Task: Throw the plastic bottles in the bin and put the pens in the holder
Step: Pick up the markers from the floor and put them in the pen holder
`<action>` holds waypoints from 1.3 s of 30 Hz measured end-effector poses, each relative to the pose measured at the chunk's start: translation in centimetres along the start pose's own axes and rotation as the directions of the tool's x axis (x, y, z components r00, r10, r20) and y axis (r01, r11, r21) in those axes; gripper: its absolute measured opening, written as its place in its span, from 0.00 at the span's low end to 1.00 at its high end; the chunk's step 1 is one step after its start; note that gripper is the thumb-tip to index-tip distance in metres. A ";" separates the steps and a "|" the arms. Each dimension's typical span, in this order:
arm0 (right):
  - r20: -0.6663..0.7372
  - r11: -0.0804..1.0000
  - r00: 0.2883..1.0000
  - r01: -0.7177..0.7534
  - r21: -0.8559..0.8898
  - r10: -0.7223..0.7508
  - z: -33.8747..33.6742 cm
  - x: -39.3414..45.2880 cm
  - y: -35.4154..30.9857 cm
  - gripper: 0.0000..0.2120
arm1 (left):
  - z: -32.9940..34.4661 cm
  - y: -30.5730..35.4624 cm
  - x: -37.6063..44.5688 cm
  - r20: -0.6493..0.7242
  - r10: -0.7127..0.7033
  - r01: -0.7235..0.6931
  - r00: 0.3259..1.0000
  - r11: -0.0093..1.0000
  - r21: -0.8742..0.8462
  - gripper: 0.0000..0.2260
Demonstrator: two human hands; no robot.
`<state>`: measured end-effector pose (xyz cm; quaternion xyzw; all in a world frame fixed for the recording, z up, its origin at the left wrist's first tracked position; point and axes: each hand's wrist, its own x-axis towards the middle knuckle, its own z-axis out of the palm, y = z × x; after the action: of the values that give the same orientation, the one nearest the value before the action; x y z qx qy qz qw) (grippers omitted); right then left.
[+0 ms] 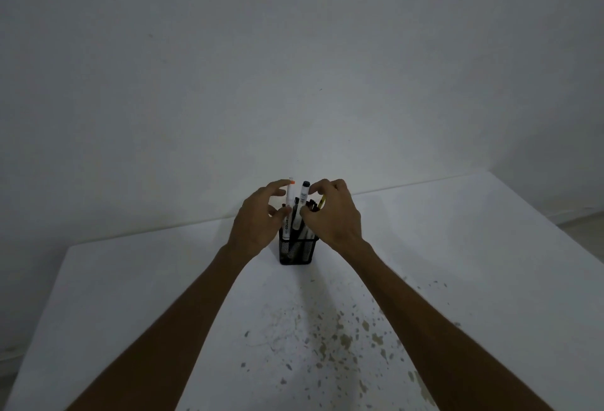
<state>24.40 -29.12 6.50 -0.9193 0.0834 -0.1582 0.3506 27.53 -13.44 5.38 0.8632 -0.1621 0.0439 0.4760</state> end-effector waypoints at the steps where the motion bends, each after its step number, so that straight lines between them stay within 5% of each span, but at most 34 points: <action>1: -0.015 1.000 1.000 0.021 0.006 -0.021 0.0 0.0 0.1 0.16 | 0.0 0.0 0.2 -0.002 -0.006 0.006 1.000 1.000 0.012 0.24; 4: -0.024 0.997 0.997 0.077 0.017 -0.077 0.1 -0.1 0.3 0.25 | 0.1 0.0 0.7 -0.022 -0.020 0.022 1.000 0.997 0.070 0.26; 9: -0.030 0.982 0.989 0.141 -0.130 -0.146 0.3 0.1 0.8 0.16 | 0.3 -0.3 1.5 -0.035 0.008 -0.002 0.999 0.983 0.181 0.21; 13: -0.010 0.973 0.980 0.195 -0.121 -0.198 0.6 -0.1 0.7 0.22 | 0.5 -0.4 1.0 -0.065 0.011 -0.003 0.998 0.992 0.125 0.18; 20: -0.006 0.953 0.975 0.215 -0.215 -0.221 1.1 -0.5 1.1 0.08 | 0.2 -0.5 -0.2 -0.062 0.042 -0.024 0.997 0.965 0.263 0.08; 26: -0.040 0.968 0.972 0.226 -0.108 -0.232 1.1 -1.1 1.3 0.13 | 0.8 -0.6 -1.0 -0.086 -0.003 0.020 0.996 0.980 0.198 0.11; 31: -0.006 0.954 0.969 0.240 -0.182 -0.245 1.1 -1.2 0.9 0.12 | 0.3 -0.8 -0.5 -0.096 0.019 0.005 0.995 0.971 0.238 0.17; 35: 0.010 0.975 0.979 0.204 -0.087 -0.204 1.2 -1.3 1.2 0.08 | 0.1 -1.1 0.4 0.000 0.078 -0.075 0.997 0.958 0.277 0.25; 39: -0.005 0.976 0.977 0.215 -0.027 -0.215 1.3 -1.9 1.7 0.07 | -0.2 -1.3 0.8 0.091 0.077 -0.107 0.993 0.913 0.393 0.21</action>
<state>23.03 -29.04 4.02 -0.9269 -0.0131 -0.1978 0.3187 28.68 -12.86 4.64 0.9342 -0.2079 0.0664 0.2821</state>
